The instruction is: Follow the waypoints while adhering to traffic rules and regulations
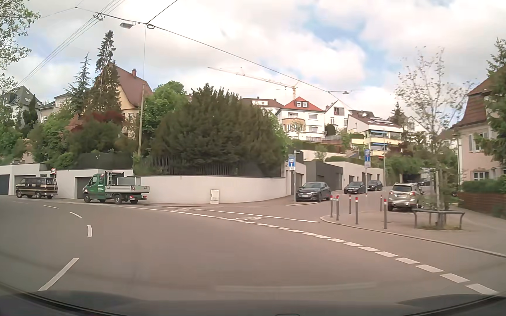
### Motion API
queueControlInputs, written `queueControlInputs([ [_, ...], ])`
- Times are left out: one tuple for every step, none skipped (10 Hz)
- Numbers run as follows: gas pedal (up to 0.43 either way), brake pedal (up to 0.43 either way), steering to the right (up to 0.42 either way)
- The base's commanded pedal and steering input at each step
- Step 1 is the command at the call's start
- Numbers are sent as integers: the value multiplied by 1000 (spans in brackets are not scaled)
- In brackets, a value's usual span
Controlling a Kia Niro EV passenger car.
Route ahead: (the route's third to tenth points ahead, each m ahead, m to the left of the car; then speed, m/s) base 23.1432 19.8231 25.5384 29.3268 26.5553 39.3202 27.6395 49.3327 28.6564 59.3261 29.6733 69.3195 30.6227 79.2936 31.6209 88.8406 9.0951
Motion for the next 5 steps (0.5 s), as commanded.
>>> queueControlInputs([
  [98, 0, -169],
  [98, 0, -170],
  [98, 0, -171],
  [98, 0, -174],
  [98, 0, -178],
])
